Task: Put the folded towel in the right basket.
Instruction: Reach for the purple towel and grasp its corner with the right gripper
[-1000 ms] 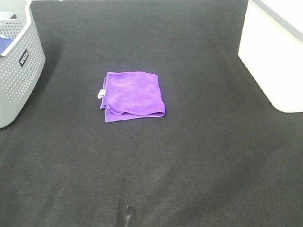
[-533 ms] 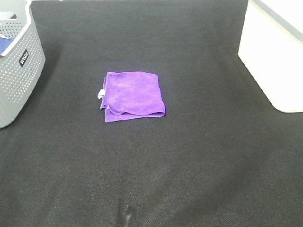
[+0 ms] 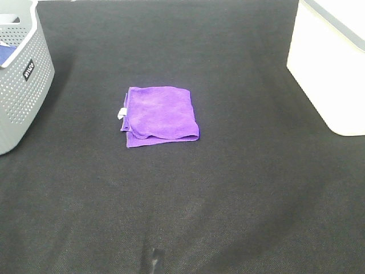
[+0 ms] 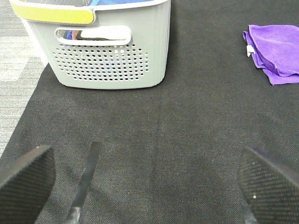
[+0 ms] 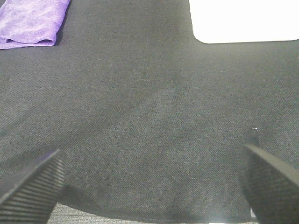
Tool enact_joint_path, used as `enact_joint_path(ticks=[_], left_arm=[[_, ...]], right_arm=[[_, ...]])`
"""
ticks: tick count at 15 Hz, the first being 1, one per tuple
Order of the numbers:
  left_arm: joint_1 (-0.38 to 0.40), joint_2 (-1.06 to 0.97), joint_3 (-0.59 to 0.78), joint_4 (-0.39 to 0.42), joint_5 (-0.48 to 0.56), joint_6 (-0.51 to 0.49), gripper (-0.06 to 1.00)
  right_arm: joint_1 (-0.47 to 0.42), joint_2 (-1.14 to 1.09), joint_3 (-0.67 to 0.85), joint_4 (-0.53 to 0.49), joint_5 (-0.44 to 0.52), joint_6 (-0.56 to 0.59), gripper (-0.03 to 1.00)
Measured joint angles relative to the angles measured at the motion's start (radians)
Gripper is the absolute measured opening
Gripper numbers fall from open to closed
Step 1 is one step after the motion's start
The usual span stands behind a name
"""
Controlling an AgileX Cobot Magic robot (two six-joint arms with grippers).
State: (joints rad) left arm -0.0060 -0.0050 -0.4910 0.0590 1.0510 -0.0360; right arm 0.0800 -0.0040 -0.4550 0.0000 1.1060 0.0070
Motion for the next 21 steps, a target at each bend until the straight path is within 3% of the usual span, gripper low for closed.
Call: enact_joint_path(ticks=[21], left_arm=[[0.0, 0.0, 0.0, 0.0, 0.0, 0.0, 0.99]], right_arm=[[0.0, 0.0, 0.0, 0.0, 0.0, 0.0, 0.96]])
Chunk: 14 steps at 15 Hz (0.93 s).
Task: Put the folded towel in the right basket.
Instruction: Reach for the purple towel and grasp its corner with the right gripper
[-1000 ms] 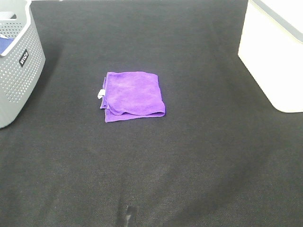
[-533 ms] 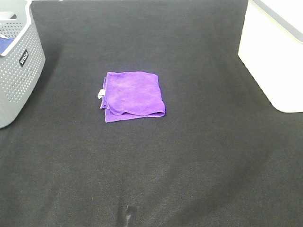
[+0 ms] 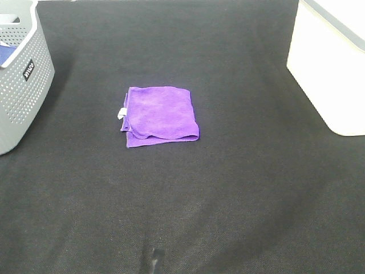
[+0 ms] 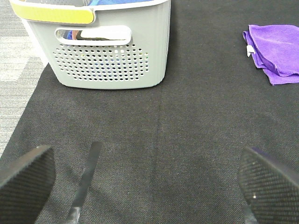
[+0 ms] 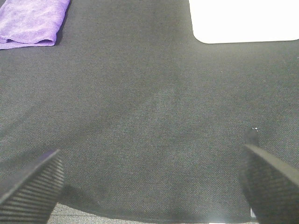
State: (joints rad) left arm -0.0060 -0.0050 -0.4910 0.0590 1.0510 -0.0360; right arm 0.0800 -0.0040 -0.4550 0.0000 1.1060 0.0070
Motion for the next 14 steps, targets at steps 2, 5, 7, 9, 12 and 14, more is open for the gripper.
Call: enact_joint_path(ticks=[2, 5, 7, 9, 12, 14], left_arm=[[0.0, 0.0, 0.0, 0.0, 0.0, 0.0, 0.99], [0.0, 0.0, 0.0, 0.0, 0.0, 0.0, 0.99], [0.0, 0.0, 0.0, 0.0, 0.0, 0.0, 0.99], [0.0, 0.0, 0.0, 0.0, 0.0, 0.0, 0.99], [0.0, 0.0, 0.0, 0.0, 0.0, 0.0, 0.99], [0.0, 0.0, 0.0, 0.0, 0.0, 0.0, 0.99]], right_arm=[[0.0, 0.0, 0.0, 0.0, 0.0, 0.0, 0.96], [0.0, 0.0, 0.0, 0.0, 0.0, 0.0, 0.96], [0.0, 0.0, 0.0, 0.0, 0.0, 0.0, 0.96], [0.0, 0.0, 0.0, 0.0, 0.0, 0.0, 0.96], [0.0, 0.015, -0.015, 0.0, 0.001, 0.0, 0.96], [0.0, 0.184, -0.123, 0.0, 0.015, 0.0, 0.96]])
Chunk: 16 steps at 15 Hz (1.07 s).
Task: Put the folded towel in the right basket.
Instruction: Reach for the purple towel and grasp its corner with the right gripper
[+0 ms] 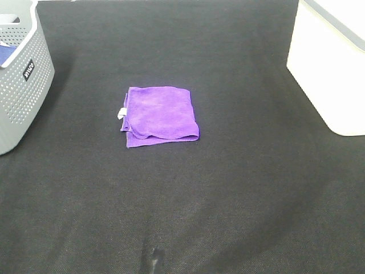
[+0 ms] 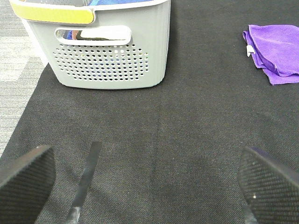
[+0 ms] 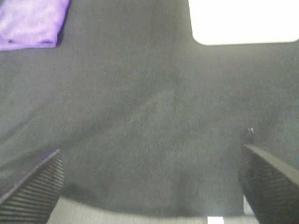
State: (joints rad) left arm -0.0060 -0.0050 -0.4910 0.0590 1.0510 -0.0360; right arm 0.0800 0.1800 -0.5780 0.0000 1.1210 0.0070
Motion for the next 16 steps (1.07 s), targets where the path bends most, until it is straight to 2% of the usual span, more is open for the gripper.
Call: enact_joint_path(ticks=[2, 3, 4, 7, 9, 11, 13, 14, 15, 16], left_arm=[[0.0, 0.0, 0.0, 0.0, 0.0, 0.0, 0.99], [0.0, 0.0, 0.0, 0.0, 0.0, 0.0, 0.99], [0.0, 0.0, 0.0, 0.0, 0.0, 0.0, 0.99], [0.0, 0.0, 0.0, 0.0, 0.0, 0.0, 0.99], [0.0, 0.0, 0.0, 0.0, 0.0, 0.0, 0.99], [0.0, 0.0, 0.0, 0.0, 0.0, 0.0, 0.99], [0.0, 0.0, 0.0, 0.0, 0.0, 0.0, 0.99], [0.0, 0.0, 0.0, 0.0, 0.0, 0.0, 0.99], [0.0, 0.0, 0.0, 0.0, 0.0, 0.0, 0.99], [0.0, 0.0, 0.0, 0.0, 0.0, 0.0, 0.99]], right_arm=[[0.0, 0.269, -0.157, 0.015, 0.024, 0.0, 0.96], [0.0, 0.269, -0.157, 0.015, 0.024, 0.0, 0.96], [0.0, 0.453, -0.287, 0.025, 0.028, 0.0, 0.96], [0.0, 0.743, -0.463, 0.101, 0.028, 0.0, 0.96], [0.0, 0.875, -0.519, 0.244, -0.011, -0.073, 0.96], [0.0, 0.993, -0.539, 0.444, -0.07, -0.192, 0.96], [0.0, 1.083, -0.54, 0.597, -0.108, -0.307, 0.96], [0.006, 1.136, -0.543, 0.659, -0.131, -0.339, 0.96], [0.048, 1.246, -0.577, 0.692, -0.179, -0.348, 0.96], [0.092, 1.331, -0.639, 0.693, -0.195, -0.343, 0.96]])
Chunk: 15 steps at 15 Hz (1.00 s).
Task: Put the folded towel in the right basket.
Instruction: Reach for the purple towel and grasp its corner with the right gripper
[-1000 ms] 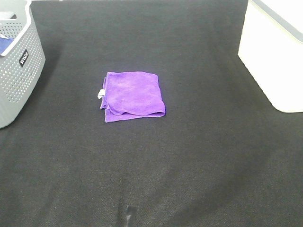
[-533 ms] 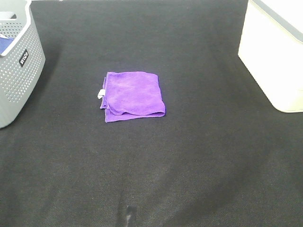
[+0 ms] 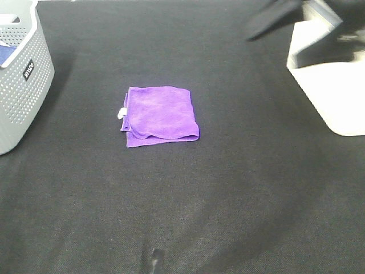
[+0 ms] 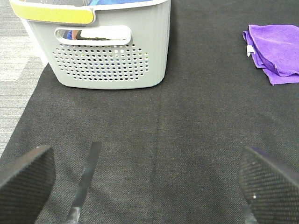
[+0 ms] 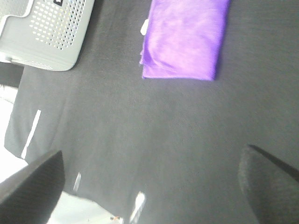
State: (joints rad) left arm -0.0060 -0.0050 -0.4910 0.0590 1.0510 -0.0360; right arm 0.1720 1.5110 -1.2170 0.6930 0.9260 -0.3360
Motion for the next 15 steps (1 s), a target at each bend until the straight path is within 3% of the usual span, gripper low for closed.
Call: enact_joint_path(ticks=[3, 8, 11, 15], left_arm=[[0.0, 0.0, 0.0, 0.0, 0.0, 0.0, 0.99], [0.0, 0.0, 0.0, 0.0, 0.0, 0.0, 0.99], [0.0, 0.0, 0.0, 0.0, 0.0, 0.0, 0.99], [0.0, 0.0, 0.0, 0.0, 0.0, 0.0, 0.99]], right_arm=[[0.071, 0.339, -0.298, -0.01, 0.007, 0.048, 0.96], [0.071, 0.817, -0.789, -0.022, 0.117, 0.127, 0.96], [0.071, 1.017, -0.986, -0.034, 0.203, 0.155, 0.96], [0.069, 1.12, -1.043, -0.107, 0.222, 0.207, 0.95]])
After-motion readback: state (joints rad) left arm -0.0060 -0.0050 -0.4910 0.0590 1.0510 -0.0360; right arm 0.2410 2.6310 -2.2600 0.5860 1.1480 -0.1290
